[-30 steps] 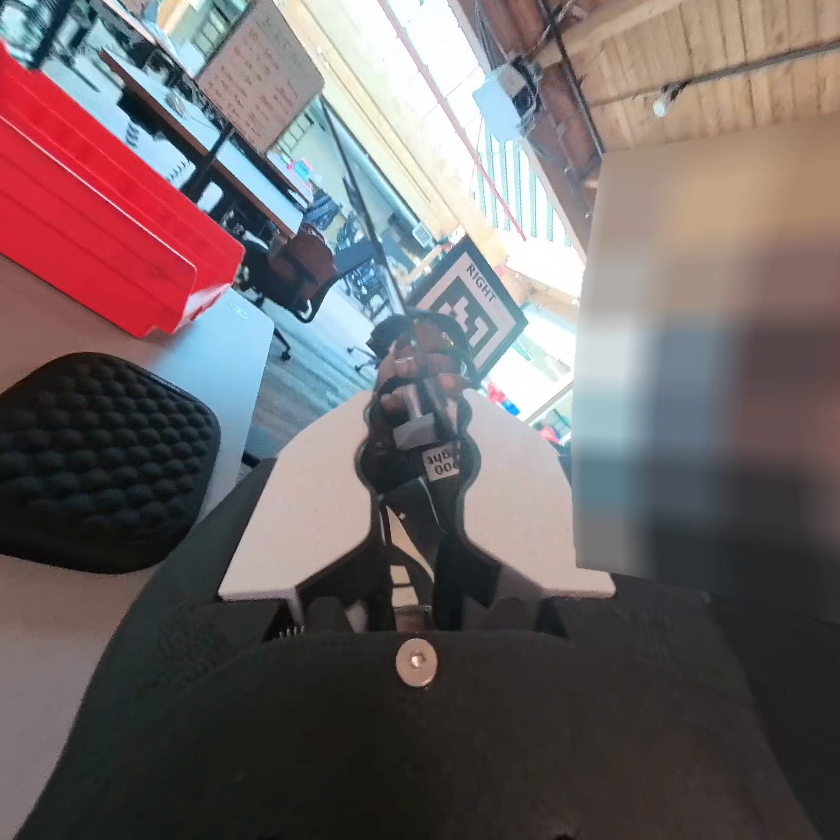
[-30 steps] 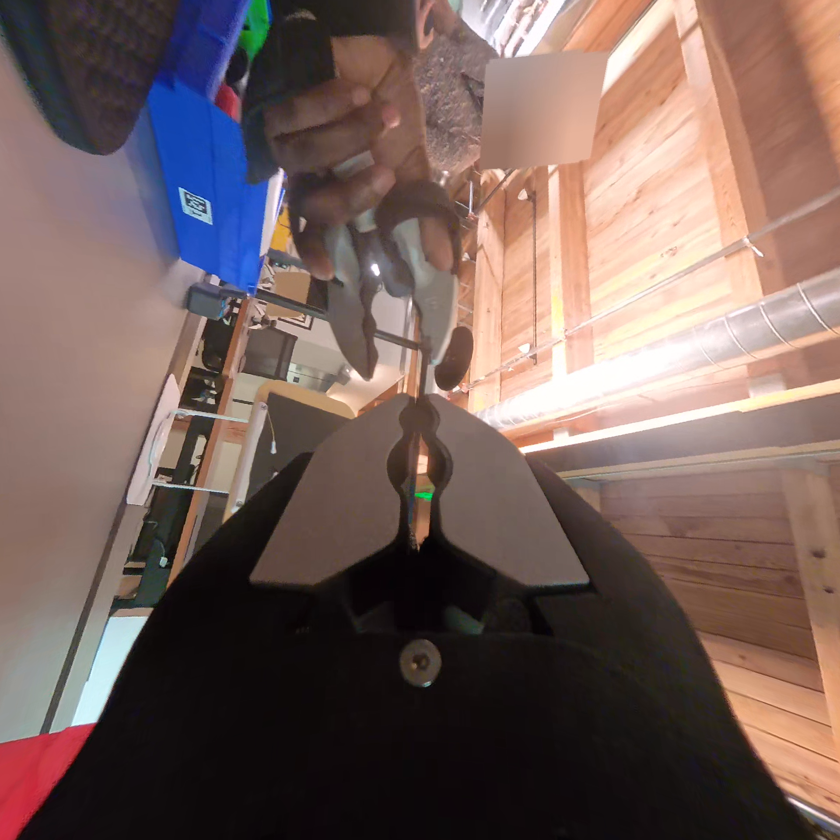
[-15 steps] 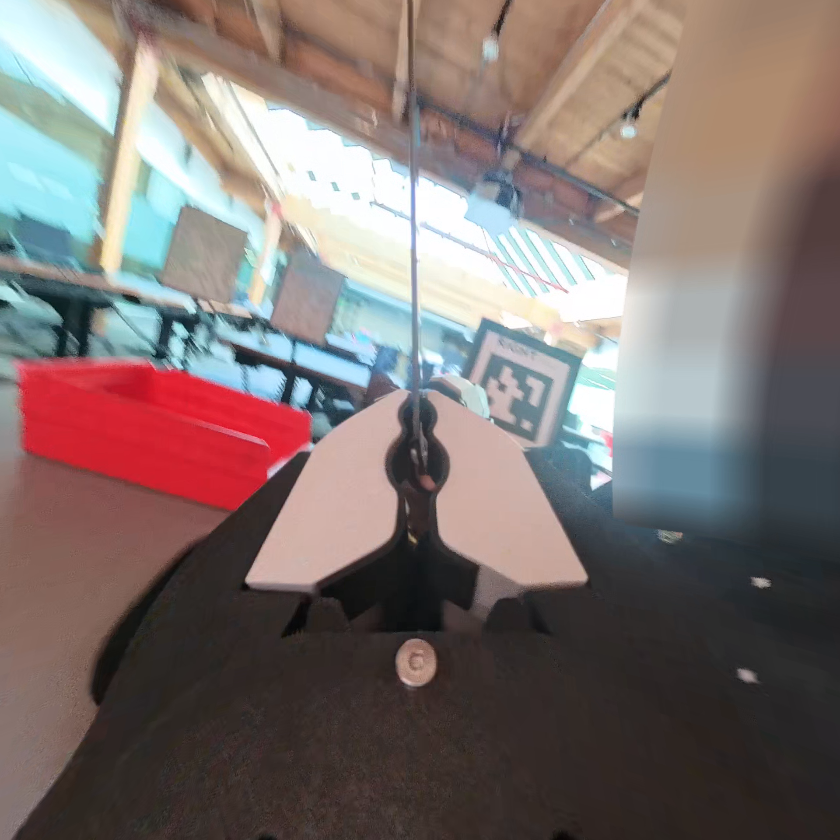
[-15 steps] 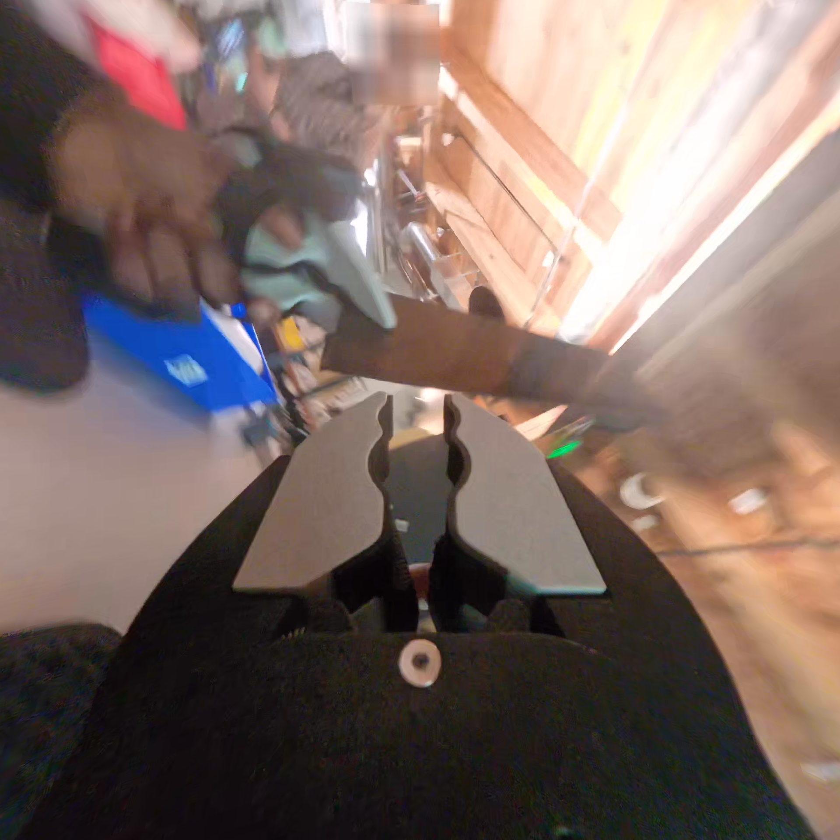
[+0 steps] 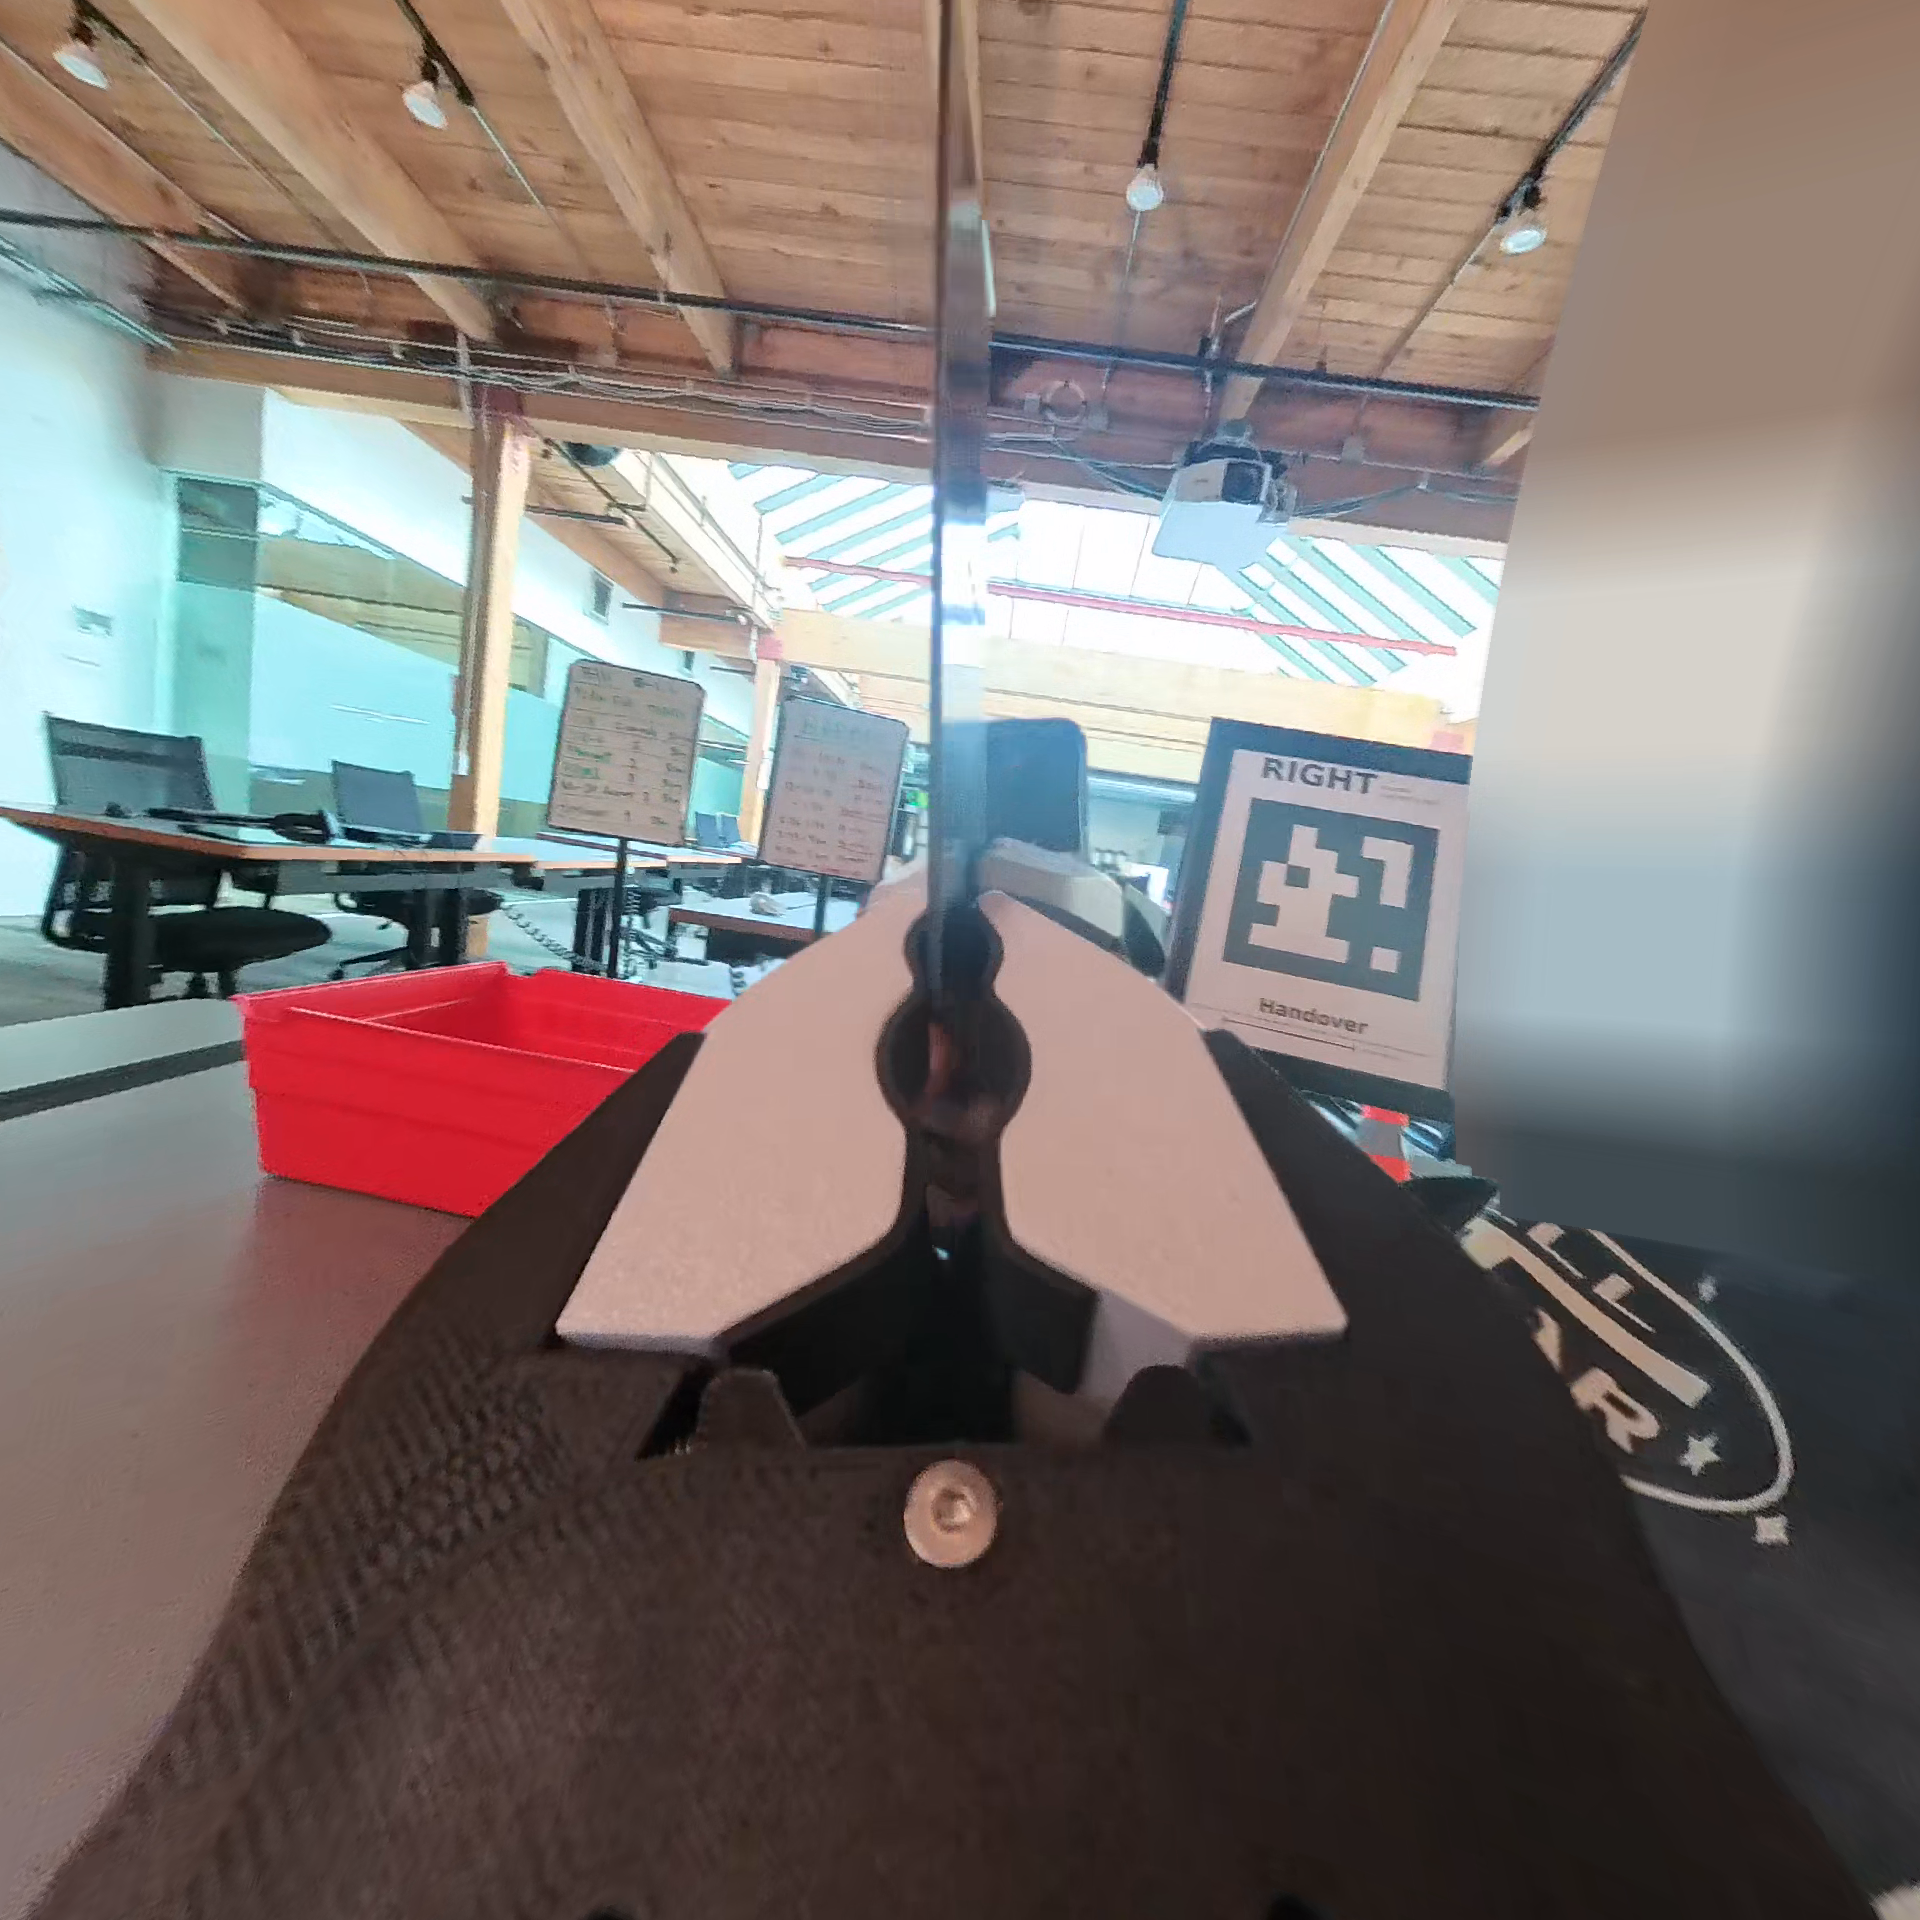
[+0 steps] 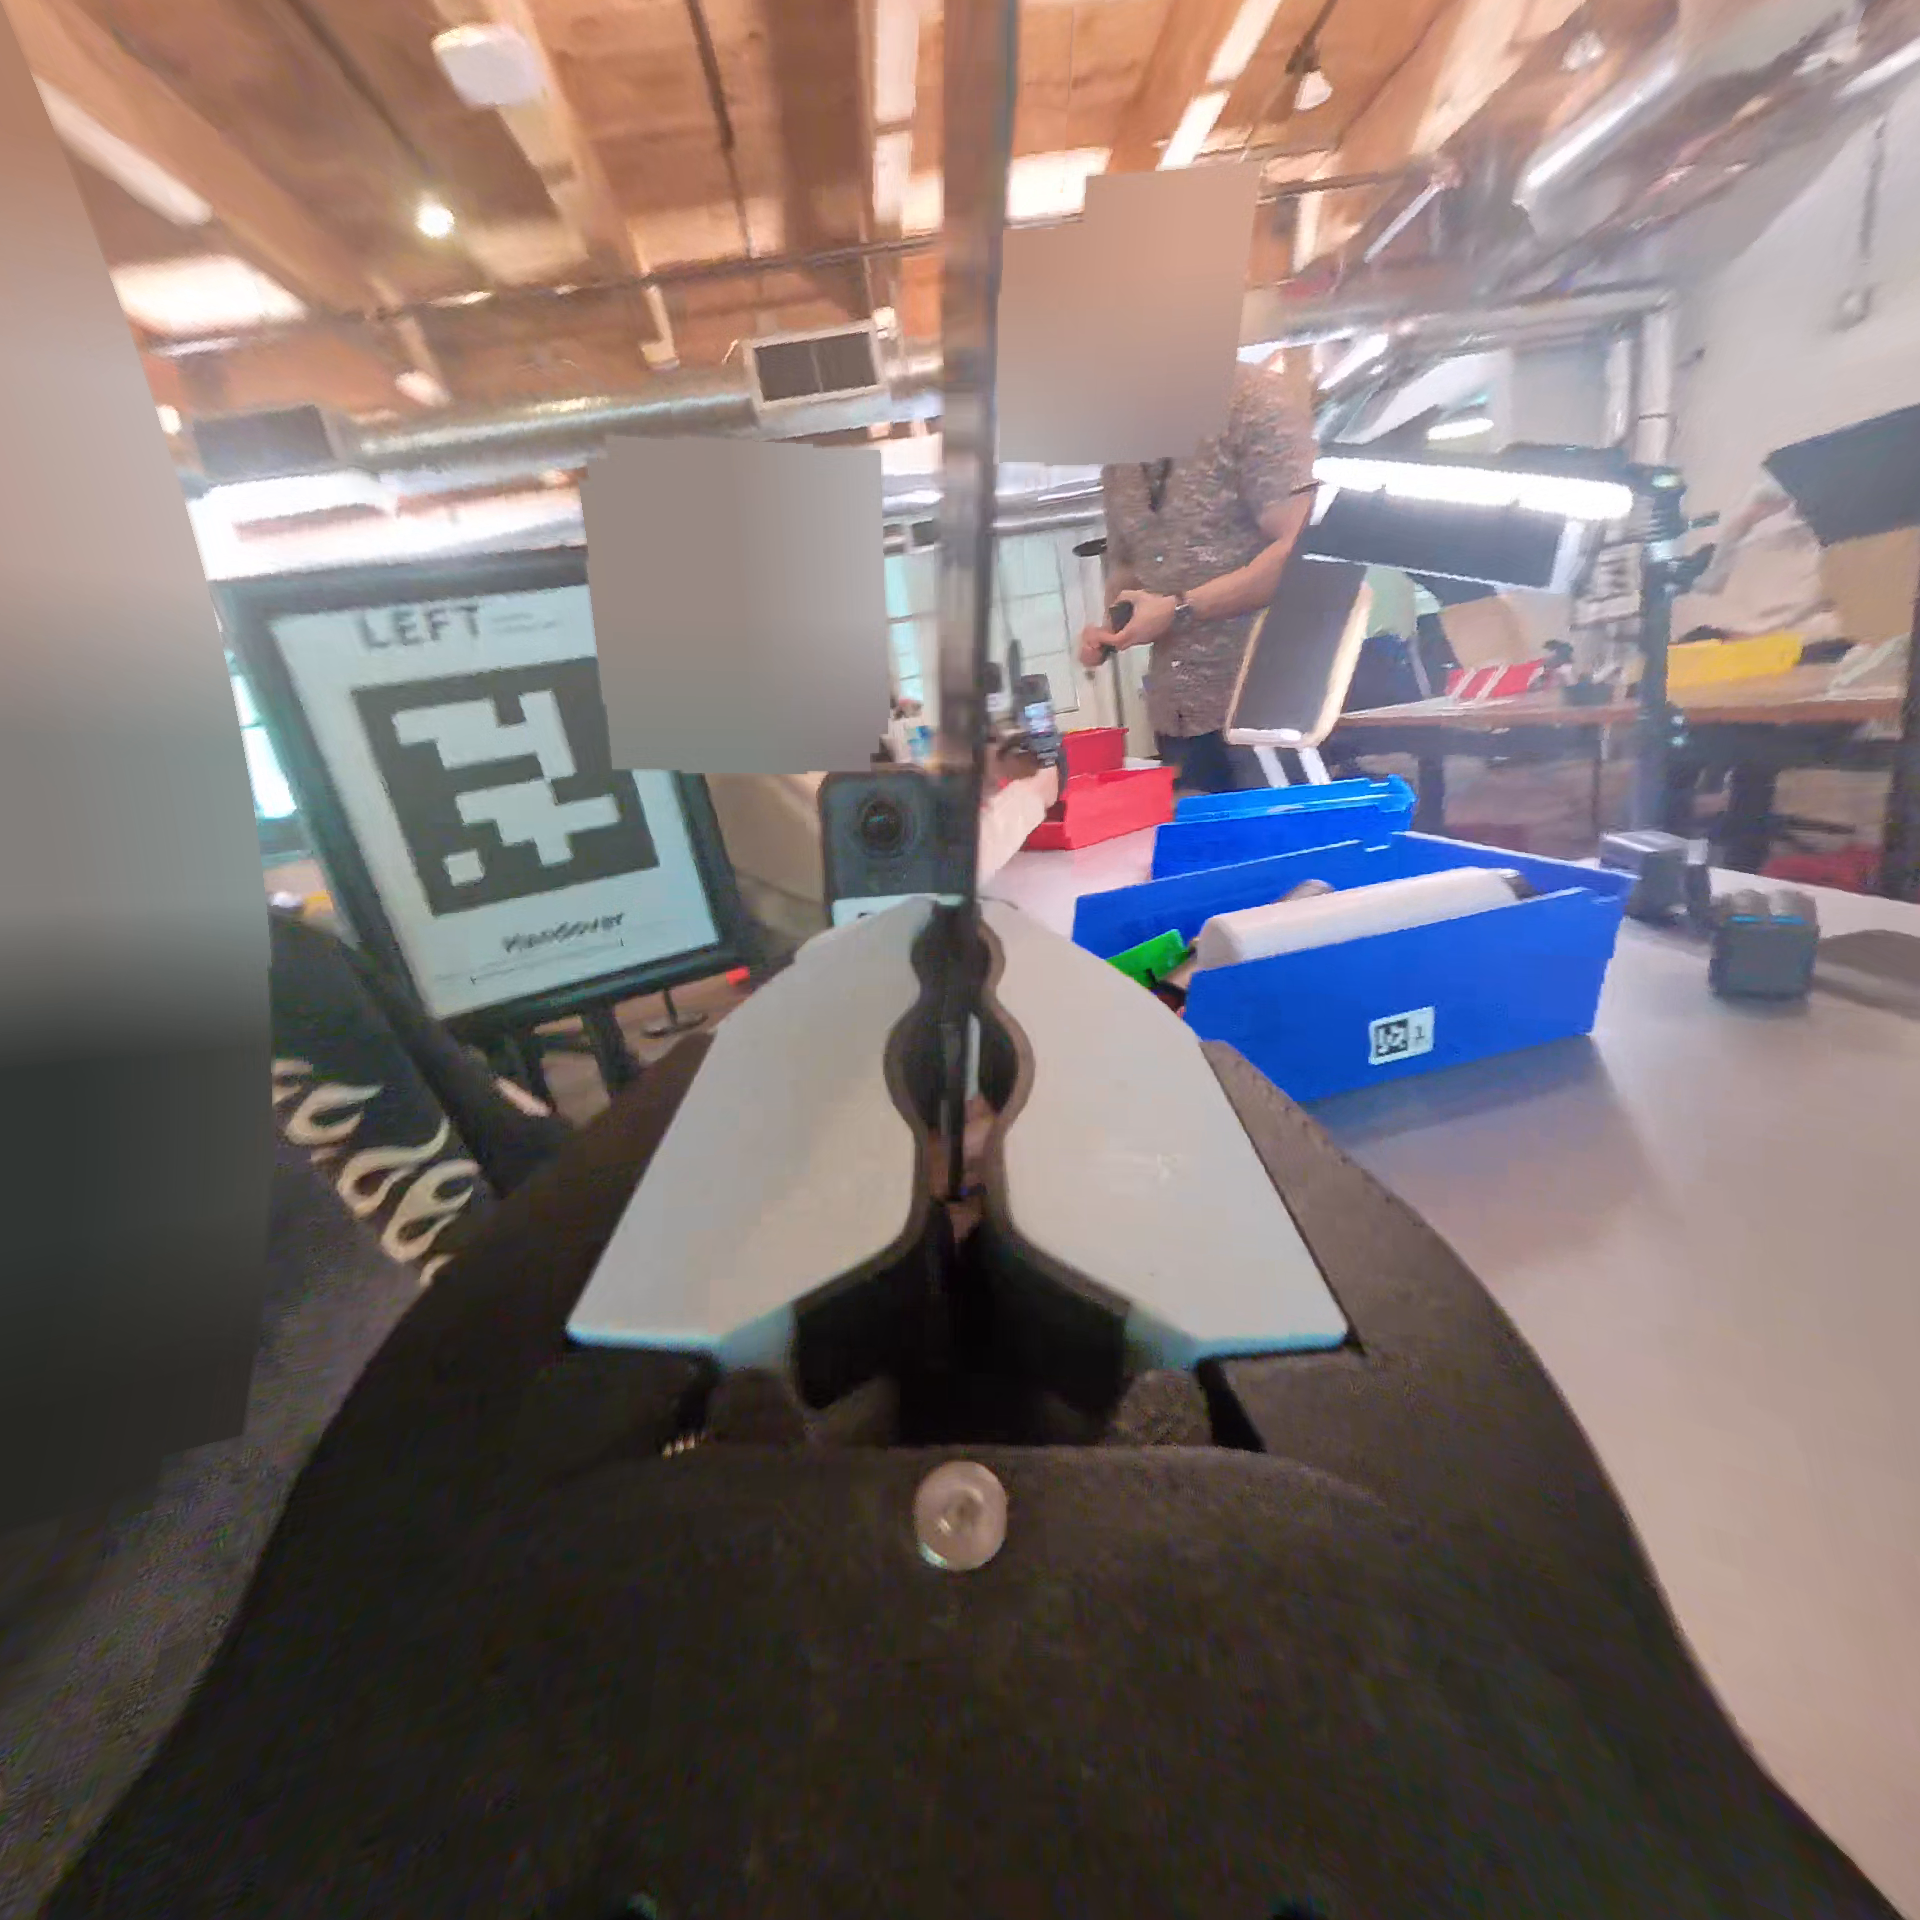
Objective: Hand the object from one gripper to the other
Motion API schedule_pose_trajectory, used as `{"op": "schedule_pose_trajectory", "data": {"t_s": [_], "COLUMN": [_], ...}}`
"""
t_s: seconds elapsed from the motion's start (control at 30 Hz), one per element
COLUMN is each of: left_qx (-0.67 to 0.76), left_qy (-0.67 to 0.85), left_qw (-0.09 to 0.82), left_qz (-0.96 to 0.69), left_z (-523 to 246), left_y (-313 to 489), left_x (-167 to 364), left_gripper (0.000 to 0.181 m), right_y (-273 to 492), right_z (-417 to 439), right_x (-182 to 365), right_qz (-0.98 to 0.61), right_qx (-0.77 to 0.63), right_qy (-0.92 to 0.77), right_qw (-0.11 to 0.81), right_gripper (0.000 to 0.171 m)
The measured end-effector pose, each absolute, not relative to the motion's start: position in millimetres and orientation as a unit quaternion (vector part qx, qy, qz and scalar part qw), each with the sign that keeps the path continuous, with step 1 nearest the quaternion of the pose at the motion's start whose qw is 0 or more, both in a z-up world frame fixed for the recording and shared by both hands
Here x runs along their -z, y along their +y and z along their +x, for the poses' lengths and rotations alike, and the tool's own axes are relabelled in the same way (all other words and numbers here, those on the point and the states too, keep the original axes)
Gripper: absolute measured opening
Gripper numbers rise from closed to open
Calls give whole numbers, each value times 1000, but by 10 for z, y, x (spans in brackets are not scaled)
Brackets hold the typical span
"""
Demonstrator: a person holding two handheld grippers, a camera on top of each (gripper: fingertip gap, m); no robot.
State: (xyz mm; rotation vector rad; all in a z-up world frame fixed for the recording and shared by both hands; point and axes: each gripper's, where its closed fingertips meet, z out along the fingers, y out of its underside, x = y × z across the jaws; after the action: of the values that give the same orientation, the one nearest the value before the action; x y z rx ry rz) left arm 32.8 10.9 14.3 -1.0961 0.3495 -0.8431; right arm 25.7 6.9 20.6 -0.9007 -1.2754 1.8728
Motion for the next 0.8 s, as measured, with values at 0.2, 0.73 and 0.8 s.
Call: {"op": "schedule_pose_trajectory", "data": {"t_s": [0.2,0.73,0.8], "left_qx": [343,356,359], "left_qy": [181,214,222], "left_qw": [748,690,689], "left_qz": [-538,-593,-589], "left_z": [298,536,554], "left_y": [149,160,148], "left_x": [-123,184,194], "left_gripper": [26,4,7], "right_y": [50,109,68], "right_z": [281,358,384], "right_x": [13,-32,-13], "right_qz": [-373,-363,-358], "right_qx": [-658,-657,-661], "right_qy": [-573,-573,-583], "right_qw": [317,330,308], "right_gripper": [2,10,3]}}
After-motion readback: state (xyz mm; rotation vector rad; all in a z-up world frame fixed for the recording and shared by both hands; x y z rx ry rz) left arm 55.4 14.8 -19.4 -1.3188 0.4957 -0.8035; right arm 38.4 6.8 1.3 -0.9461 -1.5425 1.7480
